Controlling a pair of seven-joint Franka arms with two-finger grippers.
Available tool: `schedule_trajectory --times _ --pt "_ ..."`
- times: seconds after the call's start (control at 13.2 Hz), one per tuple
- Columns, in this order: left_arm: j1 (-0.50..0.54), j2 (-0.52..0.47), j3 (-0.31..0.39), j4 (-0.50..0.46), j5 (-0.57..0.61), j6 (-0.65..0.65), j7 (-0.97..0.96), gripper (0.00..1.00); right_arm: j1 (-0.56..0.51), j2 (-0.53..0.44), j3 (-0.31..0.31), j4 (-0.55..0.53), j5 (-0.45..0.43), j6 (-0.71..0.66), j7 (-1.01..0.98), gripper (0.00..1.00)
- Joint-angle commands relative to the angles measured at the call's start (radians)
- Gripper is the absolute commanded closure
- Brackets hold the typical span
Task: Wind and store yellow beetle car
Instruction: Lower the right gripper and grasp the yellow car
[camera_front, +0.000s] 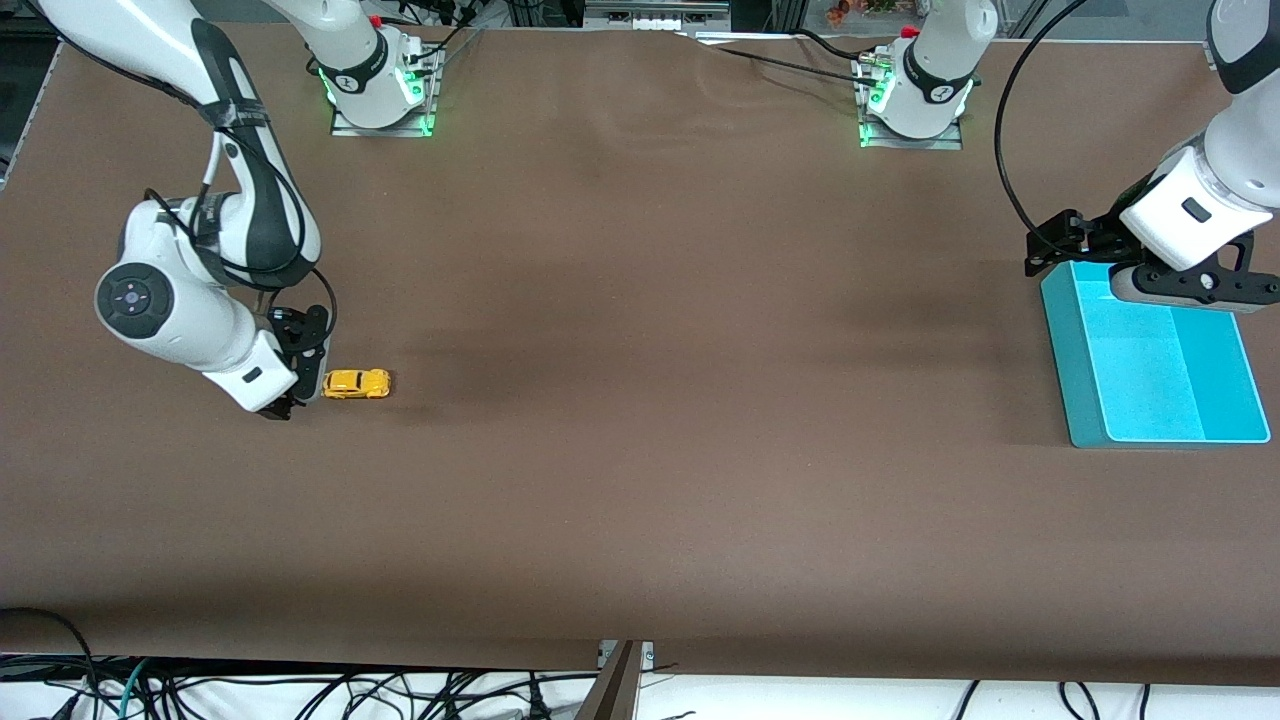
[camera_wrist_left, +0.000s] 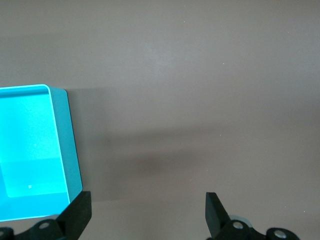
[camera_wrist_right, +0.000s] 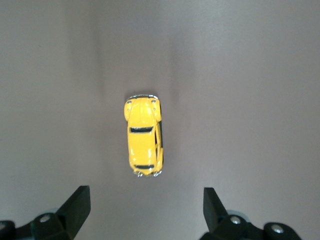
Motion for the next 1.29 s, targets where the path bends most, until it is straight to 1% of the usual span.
schedule_trajectory --times 0.0,0.15,0.3,0.61,0.83,0.91,1.06,1.14,1.21 --pt "0.004 0.007 -0.007 0.024 0.007 -0.021 -0.001 0.00 -0.004 -0.034 0.005 -0.133 -0.006 0.160 -0.052 0.00" --pt "0.004 0.009 -0.007 0.024 0.007 -0.020 -0.001 0.00 -0.004 -0.024 0.005 -0.179 -0.006 0.260 -0.079 0.00" --pt "0.004 0.009 -0.007 0.024 0.007 -0.021 -0.001 0.00 -0.004 0.001 0.005 -0.201 -0.006 0.337 -0.096 0.00" --pt "0.004 0.007 -0.007 0.022 0.007 -0.021 -0.001 0.00 -0.004 0.048 0.007 -0.202 -0.004 0.400 -0.101 0.01" --pt "0.005 0.007 -0.007 0.022 0.007 -0.021 -0.001 0.00 -0.004 0.055 0.015 -0.244 -0.004 0.469 -0.101 0.02" --pt "0.005 0.007 -0.007 0.022 0.007 -0.021 -0.001 0.00 -0.004 0.055 0.013 -0.254 -0.004 0.480 -0.101 0.08" --pt "0.004 0.007 -0.007 0.022 0.007 -0.021 -0.003 0.00 -0.004 0.053 0.015 -0.258 -0.004 0.480 -0.101 0.31" --pt "0.004 0.007 -0.007 0.022 0.007 -0.021 -0.003 0.00 -0.004 0.050 0.015 -0.258 -0.003 0.475 -0.099 0.44" --pt "0.004 0.007 -0.007 0.024 0.007 -0.021 -0.003 0.00 -0.004 0.048 0.015 -0.258 -0.003 0.474 -0.099 0.49"
